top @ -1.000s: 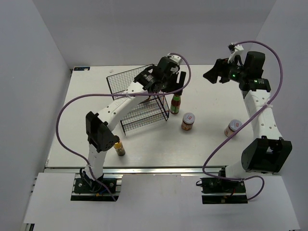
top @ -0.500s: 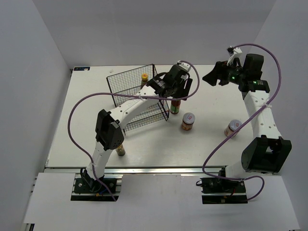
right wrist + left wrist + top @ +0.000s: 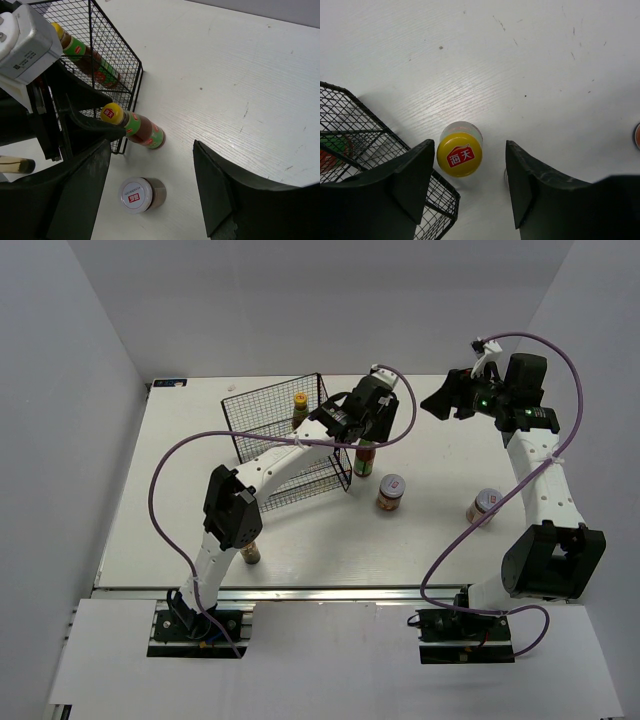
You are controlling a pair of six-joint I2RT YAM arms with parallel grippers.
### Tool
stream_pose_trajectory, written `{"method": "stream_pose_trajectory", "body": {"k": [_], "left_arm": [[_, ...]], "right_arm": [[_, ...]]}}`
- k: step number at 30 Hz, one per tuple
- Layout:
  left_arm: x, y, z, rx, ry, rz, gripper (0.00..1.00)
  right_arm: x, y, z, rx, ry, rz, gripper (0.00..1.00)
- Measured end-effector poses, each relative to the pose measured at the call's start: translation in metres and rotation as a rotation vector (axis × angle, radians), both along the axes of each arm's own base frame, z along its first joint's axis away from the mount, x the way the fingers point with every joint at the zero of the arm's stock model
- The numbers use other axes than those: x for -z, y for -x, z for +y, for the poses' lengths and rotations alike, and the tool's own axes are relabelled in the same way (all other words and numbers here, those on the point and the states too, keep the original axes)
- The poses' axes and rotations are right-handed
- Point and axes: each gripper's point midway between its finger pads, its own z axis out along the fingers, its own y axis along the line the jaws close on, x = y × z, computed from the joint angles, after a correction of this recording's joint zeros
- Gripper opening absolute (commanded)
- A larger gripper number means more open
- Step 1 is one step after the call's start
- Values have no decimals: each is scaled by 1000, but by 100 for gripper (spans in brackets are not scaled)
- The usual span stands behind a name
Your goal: Organize the condiment bottles
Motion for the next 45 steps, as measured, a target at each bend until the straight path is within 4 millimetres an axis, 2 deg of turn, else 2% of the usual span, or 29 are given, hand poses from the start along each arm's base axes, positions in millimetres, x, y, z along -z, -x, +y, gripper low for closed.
{"method": "stream_pose_trajectory", "body": {"k": [5, 18, 28, 32, 33, 36, 41, 45], "left_arm": [[-4, -4, -1, -3, 6, -24, 60], [15, -7, -3, -5, -24, -6, 63], [17, -10, -2, -14, -32, -14, 40], [17, -10, -2, -16, -34, -16, 25], [17, -10, -2, -16, -34, -16, 17], [17, -11, -2, -17, -34, -20, 0], [11, -10, 0, -4, -49, -28, 0], [-15, -13, -2, 3, -21, -68, 0]], "right_arm": [[1, 0, 0, 1, -2, 4, 72], [0, 0, 0, 5, -8, 4, 72], [0, -1, 0, 6, -8, 4, 72], [2, -1, 0, 8, -7, 7, 72], [3, 0, 0, 8, -7, 10, 72], [5, 0, 0, 8, -8, 15, 71], [4, 0, -1, 9, -8, 14, 71], [5, 0, -1, 9, -8, 14, 71]]}}
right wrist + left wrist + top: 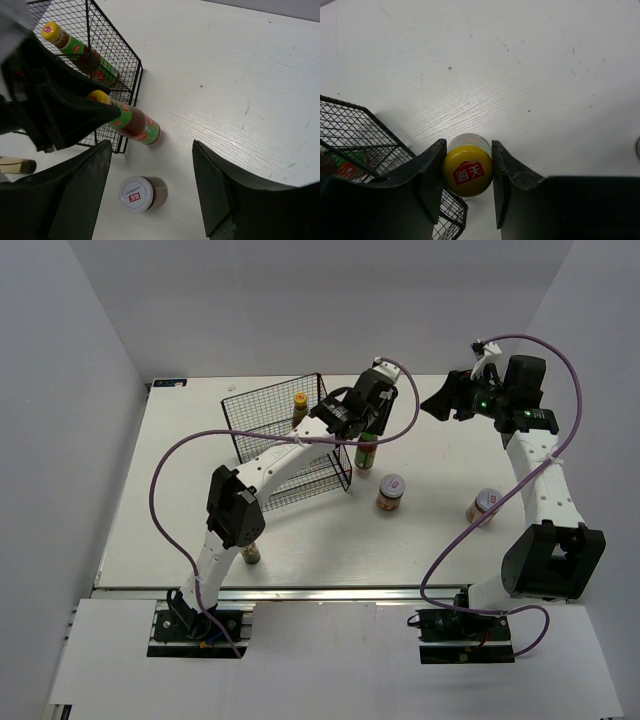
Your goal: Organize the condiment bottles
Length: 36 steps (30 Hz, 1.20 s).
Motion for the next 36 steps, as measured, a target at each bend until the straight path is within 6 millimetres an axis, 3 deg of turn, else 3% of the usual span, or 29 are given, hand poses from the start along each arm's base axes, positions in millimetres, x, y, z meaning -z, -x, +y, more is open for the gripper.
{"method": "stream_pose_trajectory", "body": {"k": [8, 13, 19, 22, 24, 26, 27, 30, 36], "left_arm": [[-83, 10, 10, 4, 125, -112, 0], [-149, 21, 32, -14, 212, -201, 0], [-233, 34, 84, -95, 292, -352, 0], [-263, 42, 113, -152, 307, -416, 0], [-278, 44, 134, -200, 304, -453, 0], [-286, 44, 152, -244, 294, -472, 0], [-287, 43, 161, -264, 290, -475, 0], [-279, 32, 190, -328, 266, -463, 0], [-237, -3, 252, -476, 159, -398, 0]], "right_arm": [[4, 0, 0, 0, -1, 7, 69], [3, 0, 0, 0, -2, 2, 69], [3, 0, 0, 0, -4, 2, 67], [3, 0, 0, 0, -3, 2, 62], [3, 0, 1, -2, -6, 3, 53], [3, 0, 1, -3, -8, 4, 44], [3, 0, 1, -4, -10, 6, 35], [4, 1, 2, -6, -17, 12, 18], [7, 3, 3, -10, -26, 26, 15]]}}
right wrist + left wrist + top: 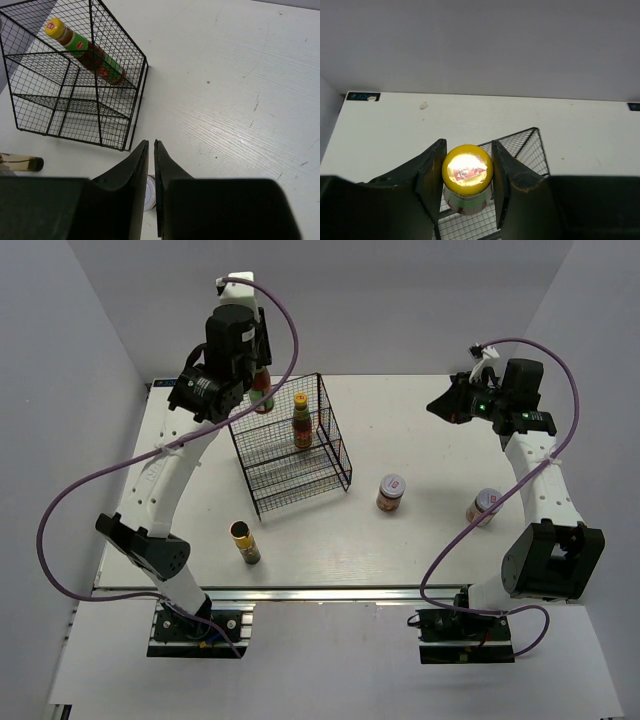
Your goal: Organize the condiment bottles
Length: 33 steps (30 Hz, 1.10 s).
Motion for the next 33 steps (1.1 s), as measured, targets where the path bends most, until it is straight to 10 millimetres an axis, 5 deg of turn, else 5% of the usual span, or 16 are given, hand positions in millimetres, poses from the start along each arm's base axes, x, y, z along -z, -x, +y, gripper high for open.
{"method": "stream_pose_trajectory", "body": {"k": [7, 33], "left_arm": [[23, -19, 27, -54, -2, 39, 0], [133, -54, 29, -27, -9, 174, 0]], "right_arm": [[1, 1, 1, -3, -2, 2, 15], [2, 4, 1, -4, -1, 0, 15]]}}
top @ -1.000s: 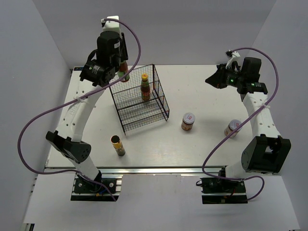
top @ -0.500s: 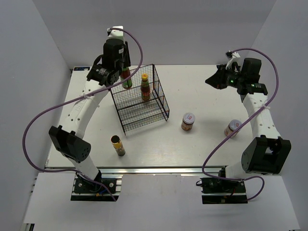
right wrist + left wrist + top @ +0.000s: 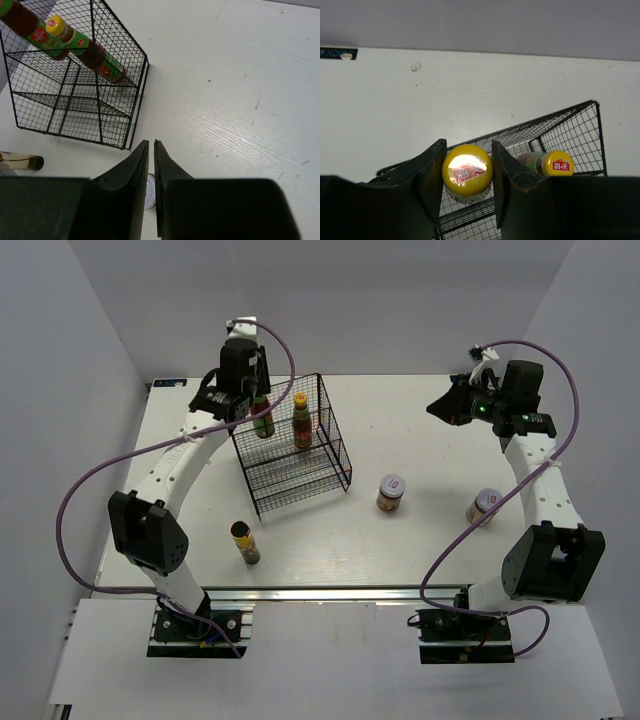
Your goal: Organize the condiment bottles
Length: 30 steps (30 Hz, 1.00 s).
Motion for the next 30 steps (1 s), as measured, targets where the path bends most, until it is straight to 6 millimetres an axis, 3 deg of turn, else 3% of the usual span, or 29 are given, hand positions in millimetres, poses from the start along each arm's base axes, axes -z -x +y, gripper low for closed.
{"method": "stream_pose_trajectory", "body": {"k": [8, 16, 23, 30], "left_arm": [[96, 19, -6, 45, -6, 171, 0], [93, 23, -9, 59, 33, 127, 0], [95, 22, -9, 54, 45, 121, 45], [92, 21, -11, 57, 60, 107, 62]], "right_arm": [[0, 0, 0, -2, 5, -4, 16], [0, 0, 0, -2, 5, -3, 19], [2, 0, -1, -8, 16, -8, 39], [2, 0, -1, -9, 17, -9, 45]]}}
